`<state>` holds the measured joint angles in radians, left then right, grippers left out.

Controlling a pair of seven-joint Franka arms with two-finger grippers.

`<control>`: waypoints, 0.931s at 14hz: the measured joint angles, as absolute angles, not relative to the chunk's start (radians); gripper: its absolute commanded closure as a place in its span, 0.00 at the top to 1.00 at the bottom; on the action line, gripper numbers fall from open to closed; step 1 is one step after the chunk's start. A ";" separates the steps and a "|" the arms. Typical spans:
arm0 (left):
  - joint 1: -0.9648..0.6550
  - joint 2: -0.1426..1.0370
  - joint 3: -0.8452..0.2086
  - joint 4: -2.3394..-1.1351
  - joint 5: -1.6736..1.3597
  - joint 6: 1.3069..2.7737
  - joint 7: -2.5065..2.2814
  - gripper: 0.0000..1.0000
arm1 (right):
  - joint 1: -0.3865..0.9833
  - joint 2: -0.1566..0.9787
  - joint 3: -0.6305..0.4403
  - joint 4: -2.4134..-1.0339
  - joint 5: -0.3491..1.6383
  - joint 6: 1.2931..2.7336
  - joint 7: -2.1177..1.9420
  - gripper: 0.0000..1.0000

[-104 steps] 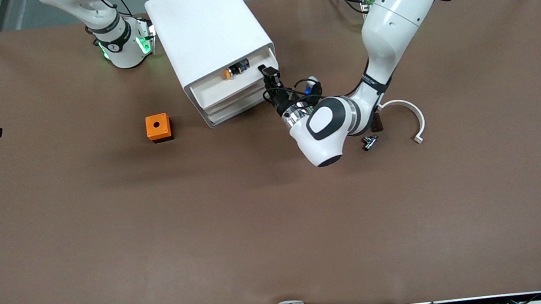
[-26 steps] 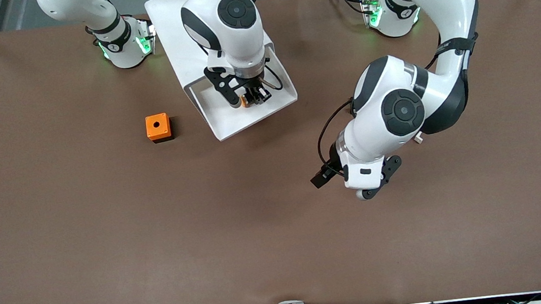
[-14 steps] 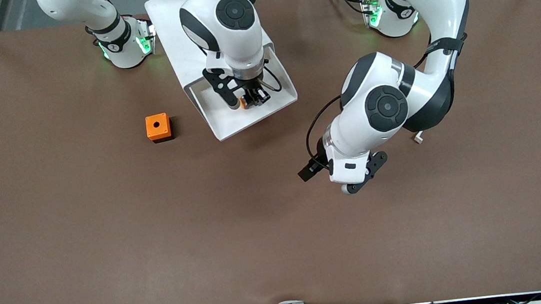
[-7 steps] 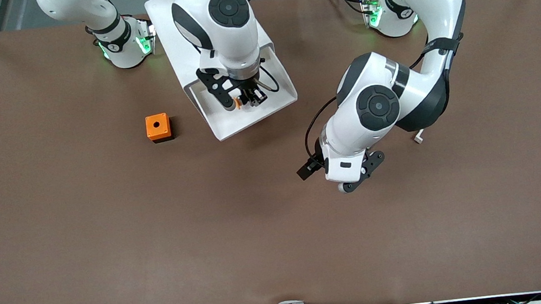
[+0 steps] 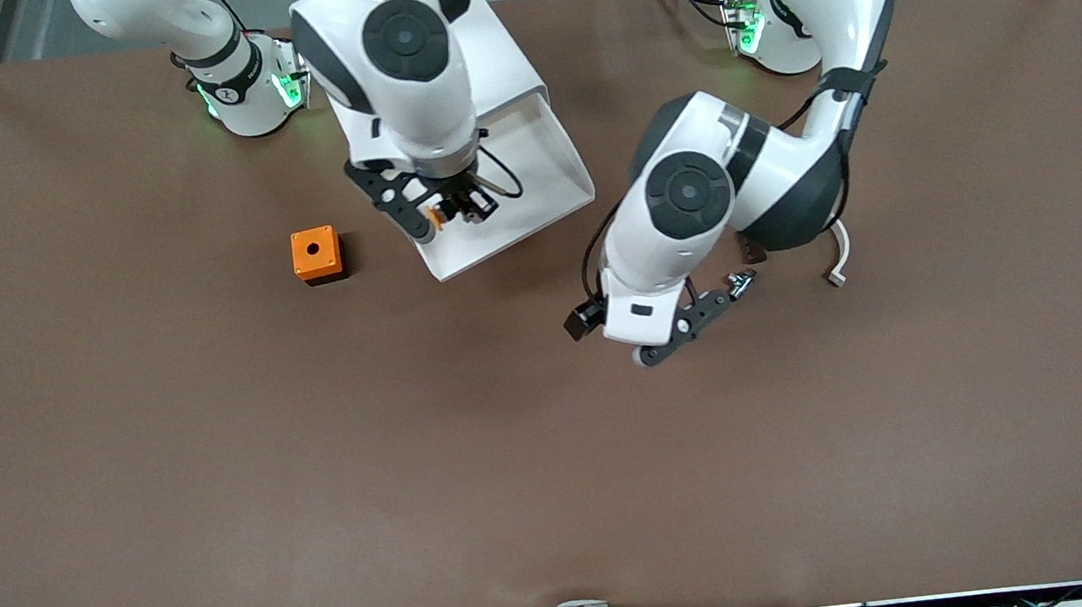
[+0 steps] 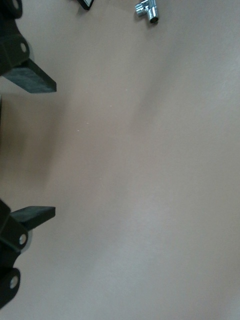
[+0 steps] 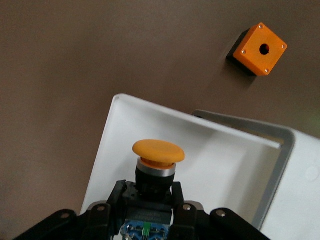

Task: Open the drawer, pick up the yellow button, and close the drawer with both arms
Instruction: 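Lift the yellow button out of the drawer with the right gripper, then place the button with the right gripper while the left gripper pushes the drawer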

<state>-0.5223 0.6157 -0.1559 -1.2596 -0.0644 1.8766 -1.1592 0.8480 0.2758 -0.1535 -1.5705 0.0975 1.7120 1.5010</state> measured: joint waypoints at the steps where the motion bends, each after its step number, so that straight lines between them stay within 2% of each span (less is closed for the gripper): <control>1: -0.539 0.616 -0.156 -1.267 -0.062 1.877 -1.159 0.99 | 0.813 0.260 -0.155 -1.570 0.097 1.690 1.435 0.01; 6: -0.596 0.616 -0.156 -1.280 -0.061 1.873 -1.160 0.99 | 0.587 0.213 -0.161 -1.570 0.097 1.631 1.069 0.01; 13: -0.704 0.621 -0.157 -1.296 0.010 1.865 -1.255 0.99 | 0.232 0.224 -0.164 -1.591 0.097 1.667 0.416 0.01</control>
<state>-0.7035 0.6212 -0.1567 -1.2962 0.0100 1.8654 -1.2554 0.2323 0.2244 -0.1642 -1.5914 0.0971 1.6672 0.4159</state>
